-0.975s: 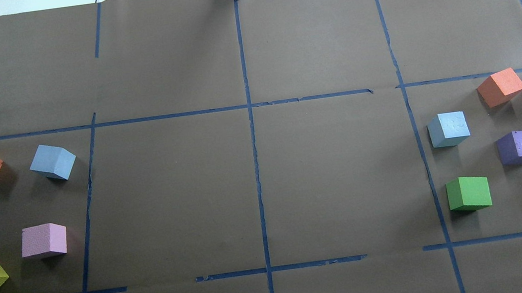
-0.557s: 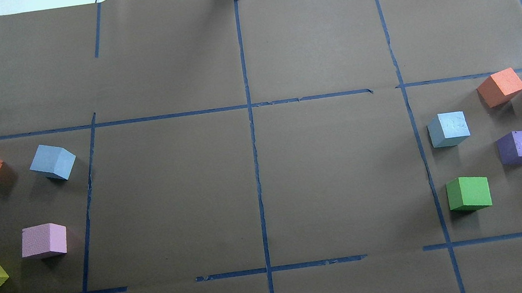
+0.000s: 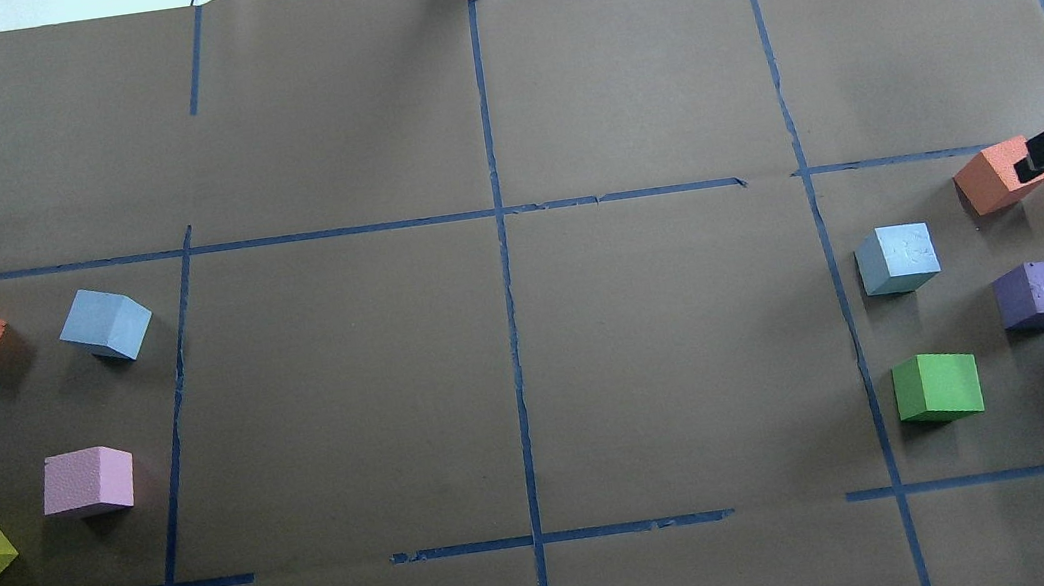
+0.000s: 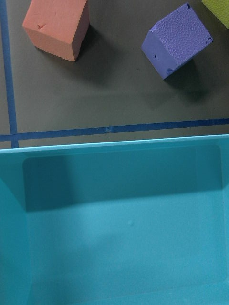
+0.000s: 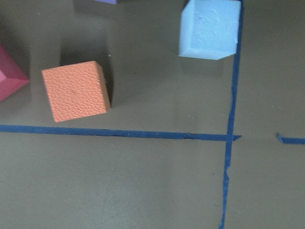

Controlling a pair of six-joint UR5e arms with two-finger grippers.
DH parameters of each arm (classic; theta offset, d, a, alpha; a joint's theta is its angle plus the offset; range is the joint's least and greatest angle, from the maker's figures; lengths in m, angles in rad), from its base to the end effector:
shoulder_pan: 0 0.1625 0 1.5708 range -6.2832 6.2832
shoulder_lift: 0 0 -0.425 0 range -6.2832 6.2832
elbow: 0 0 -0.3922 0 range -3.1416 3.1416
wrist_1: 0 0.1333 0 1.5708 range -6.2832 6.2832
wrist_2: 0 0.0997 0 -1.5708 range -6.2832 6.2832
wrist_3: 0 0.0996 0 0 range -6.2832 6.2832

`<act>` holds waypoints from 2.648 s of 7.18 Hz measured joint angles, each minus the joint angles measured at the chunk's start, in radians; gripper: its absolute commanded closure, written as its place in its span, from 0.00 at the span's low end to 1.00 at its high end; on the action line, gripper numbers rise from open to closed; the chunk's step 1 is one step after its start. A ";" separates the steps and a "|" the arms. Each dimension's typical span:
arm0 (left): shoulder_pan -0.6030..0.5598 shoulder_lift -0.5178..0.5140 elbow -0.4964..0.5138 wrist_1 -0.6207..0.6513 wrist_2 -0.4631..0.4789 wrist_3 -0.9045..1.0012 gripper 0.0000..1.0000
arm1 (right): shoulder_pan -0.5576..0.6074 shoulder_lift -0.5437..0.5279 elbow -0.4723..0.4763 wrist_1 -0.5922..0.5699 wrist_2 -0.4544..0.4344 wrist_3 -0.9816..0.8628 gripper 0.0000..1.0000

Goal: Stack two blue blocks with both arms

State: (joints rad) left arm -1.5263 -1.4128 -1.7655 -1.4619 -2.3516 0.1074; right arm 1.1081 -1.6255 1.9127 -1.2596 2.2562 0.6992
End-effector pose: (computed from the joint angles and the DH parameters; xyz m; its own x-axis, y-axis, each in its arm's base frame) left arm -0.0445 -0.4218 0.6456 0.7030 0.0878 -0.7057 -0.1204 0.9927 0.0035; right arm -0.1508 -0.4597 0.4833 0.6458 -0.0328 0.7628 -0.0612 0.9936 0.0945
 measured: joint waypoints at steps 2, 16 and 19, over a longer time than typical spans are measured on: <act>0.000 0.000 0.000 0.000 0.000 0.000 0.00 | -0.143 0.035 -0.003 0.029 -0.118 0.145 0.00; 0.000 0.000 0.000 0.001 0.000 0.000 0.00 | -0.324 0.142 -0.166 0.032 -0.216 0.171 0.73; 0.000 0.000 -0.001 0.000 0.000 0.000 0.00 | -0.355 0.337 -0.195 -0.055 -0.213 0.278 0.72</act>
State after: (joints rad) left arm -1.5263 -1.4128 -1.7666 -1.4619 -2.3516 0.1074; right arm 0.7528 -1.2888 1.7182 -1.3146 2.0427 0.9769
